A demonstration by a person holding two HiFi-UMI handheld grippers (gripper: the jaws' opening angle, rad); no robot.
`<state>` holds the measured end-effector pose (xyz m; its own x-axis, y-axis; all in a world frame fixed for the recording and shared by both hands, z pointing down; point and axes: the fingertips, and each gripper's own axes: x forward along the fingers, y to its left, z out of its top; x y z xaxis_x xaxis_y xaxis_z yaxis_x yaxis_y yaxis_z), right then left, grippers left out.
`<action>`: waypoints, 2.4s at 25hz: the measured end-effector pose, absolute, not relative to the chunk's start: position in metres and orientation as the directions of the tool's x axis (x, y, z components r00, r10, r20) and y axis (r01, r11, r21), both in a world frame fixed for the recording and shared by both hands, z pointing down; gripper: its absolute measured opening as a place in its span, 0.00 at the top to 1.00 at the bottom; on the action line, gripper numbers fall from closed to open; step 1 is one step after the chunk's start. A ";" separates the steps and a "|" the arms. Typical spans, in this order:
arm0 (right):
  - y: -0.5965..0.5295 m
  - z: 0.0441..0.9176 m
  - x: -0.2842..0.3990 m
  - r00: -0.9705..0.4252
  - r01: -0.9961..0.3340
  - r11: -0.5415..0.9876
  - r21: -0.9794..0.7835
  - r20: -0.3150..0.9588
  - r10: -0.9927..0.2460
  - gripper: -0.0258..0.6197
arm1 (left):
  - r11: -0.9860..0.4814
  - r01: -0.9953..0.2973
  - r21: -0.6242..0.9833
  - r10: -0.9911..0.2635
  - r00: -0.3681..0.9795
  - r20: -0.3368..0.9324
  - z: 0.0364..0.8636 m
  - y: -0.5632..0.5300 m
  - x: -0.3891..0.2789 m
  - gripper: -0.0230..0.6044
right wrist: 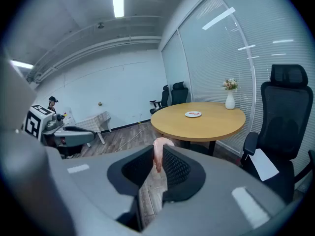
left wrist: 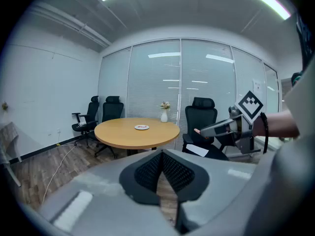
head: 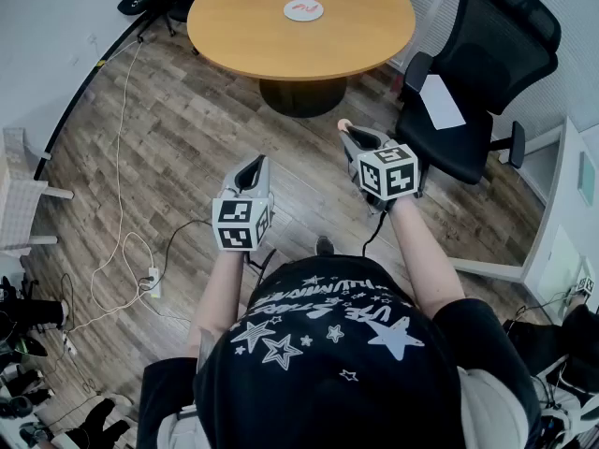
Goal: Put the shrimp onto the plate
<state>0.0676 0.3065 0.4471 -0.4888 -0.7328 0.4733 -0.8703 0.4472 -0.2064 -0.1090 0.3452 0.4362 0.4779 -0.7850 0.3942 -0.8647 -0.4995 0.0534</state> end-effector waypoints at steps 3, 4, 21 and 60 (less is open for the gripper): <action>0.303 0.447 0.072 -0.488 -0.870 0.448 -0.205 0.476 -0.732 0.87 | -0.491 -0.869 0.059 -0.793 0.474 0.383 0.432 0.339 -0.107 0.96; 0.303 0.447 0.072 -0.488 -0.870 0.448 -0.205 0.477 -0.731 0.87 | -0.489 -0.870 0.061 -0.794 0.473 0.382 0.431 0.337 -0.106 0.96; 0.305 0.463 0.079 -0.497 -0.865 0.451 -0.221 0.506 -0.705 0.87 | -0.479 -0.874 0.078 -0.782 0.465 0.414 0.441 0.339 -0.097 0.96; 0.196 0.489 0.097 -0.483 -0.876 0.389 -0.286 0.494 -0.723 0.87 | -0.419 -0.904 0.079 -0.817 0.414 0.400 0.453 0.219 -0.112 0.96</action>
<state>0.0972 0.1958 0.4889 -0.4828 -0.7232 0.4938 -0.8756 0.3889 -0.2865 -0.1123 0.2192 0.4527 0.4142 -0.8174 0.4005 -0.9043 -0.4194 0.0794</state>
